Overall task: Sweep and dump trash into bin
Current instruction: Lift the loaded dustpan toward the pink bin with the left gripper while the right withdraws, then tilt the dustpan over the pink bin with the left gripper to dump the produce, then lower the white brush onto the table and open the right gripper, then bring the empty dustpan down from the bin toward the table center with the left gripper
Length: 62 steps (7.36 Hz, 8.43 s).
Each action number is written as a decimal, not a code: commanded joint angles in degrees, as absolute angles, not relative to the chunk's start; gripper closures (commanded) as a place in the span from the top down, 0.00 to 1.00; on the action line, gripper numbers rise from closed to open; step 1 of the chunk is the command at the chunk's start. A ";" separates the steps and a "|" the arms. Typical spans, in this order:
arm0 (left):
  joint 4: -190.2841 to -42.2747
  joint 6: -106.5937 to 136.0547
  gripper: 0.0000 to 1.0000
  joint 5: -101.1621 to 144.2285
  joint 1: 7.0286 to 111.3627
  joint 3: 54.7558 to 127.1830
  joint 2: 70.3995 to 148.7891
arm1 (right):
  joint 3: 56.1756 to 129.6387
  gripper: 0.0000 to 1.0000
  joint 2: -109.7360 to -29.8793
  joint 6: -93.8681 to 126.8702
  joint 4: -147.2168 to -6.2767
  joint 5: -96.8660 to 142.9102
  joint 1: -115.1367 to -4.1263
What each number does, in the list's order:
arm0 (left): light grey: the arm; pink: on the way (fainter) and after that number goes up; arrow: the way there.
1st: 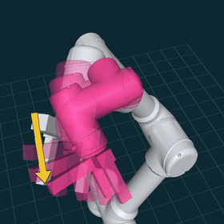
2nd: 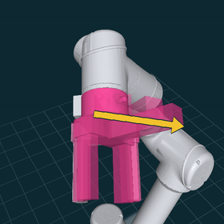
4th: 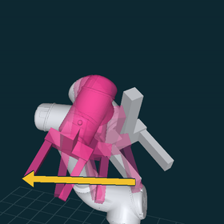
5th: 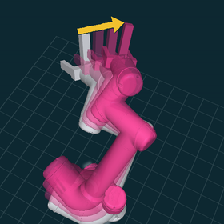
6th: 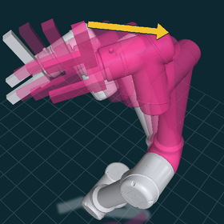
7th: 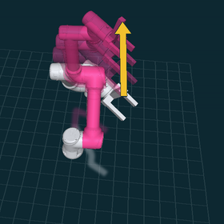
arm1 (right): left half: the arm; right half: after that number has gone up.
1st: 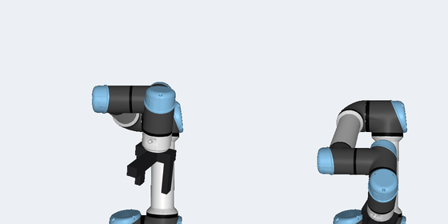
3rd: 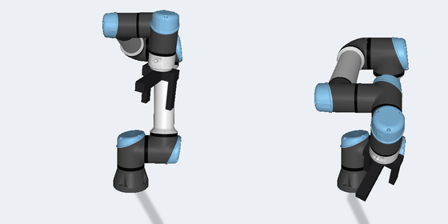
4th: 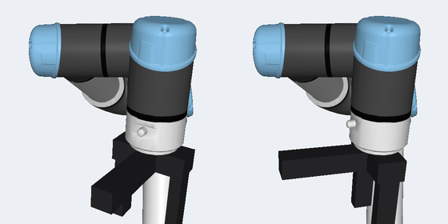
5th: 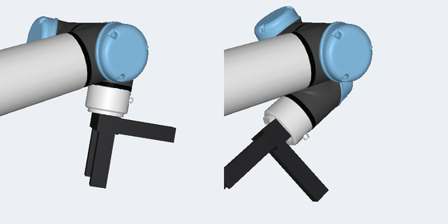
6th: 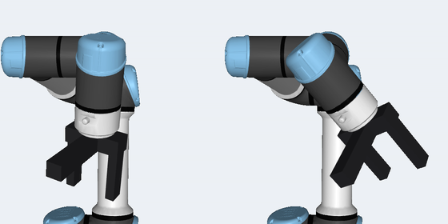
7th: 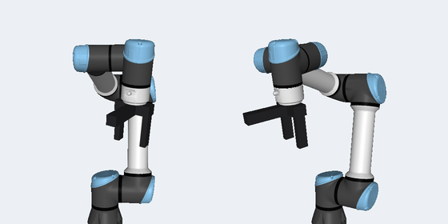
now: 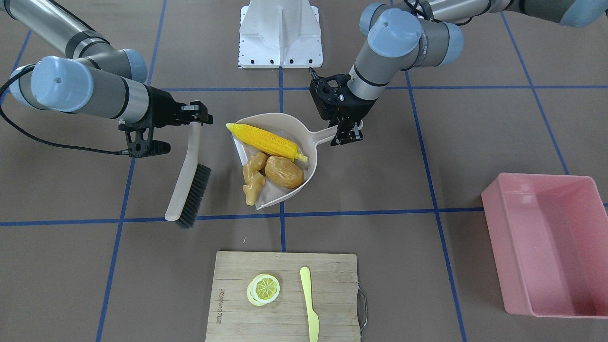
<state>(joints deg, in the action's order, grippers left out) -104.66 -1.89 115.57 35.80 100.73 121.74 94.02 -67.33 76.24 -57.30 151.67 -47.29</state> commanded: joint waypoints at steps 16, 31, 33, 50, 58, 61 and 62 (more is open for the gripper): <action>-104.38 20.15 0.00 123.21 80.05 114.70 88.33 | 96.68 0.00 -97.54 42.36 -68.28 156.53 -61.46; -46.10 2.40 0.00 140.54 78.93 107.51 105.27 | 106.87 0.36 -98.35 41.66 -89.73 144.84 -47.46; -40.02 -3.57 0.00 140.54 79.19 101.55 109.40 | 107.05 0.83 -98.35 41.31 -89.74 144.50 -47.55; -39.49 -9.79 0.00 137.55 94.04 90.52 121.83 | 99.95 1.00 -97.21 -3.93 -90.70 128.50 -85.77; -86.65 -1.74 0.00 131.31 72.64 107.90 109.35 | 98.88 1.00 -97.56 -3.52 -89.91 127.01 -85.61; -92.71 -12.45 0.00 127.54 59.90 108.90 109.07 | 99.23 1.00 -97.21 -3.86 -89.91 127.61 -85.52; -94.64 -13.00 0.00 125.79 55.50 108.81 108.99 | 99.58 1.00 -97.21 -3.95 -89.91 127.88 -85.52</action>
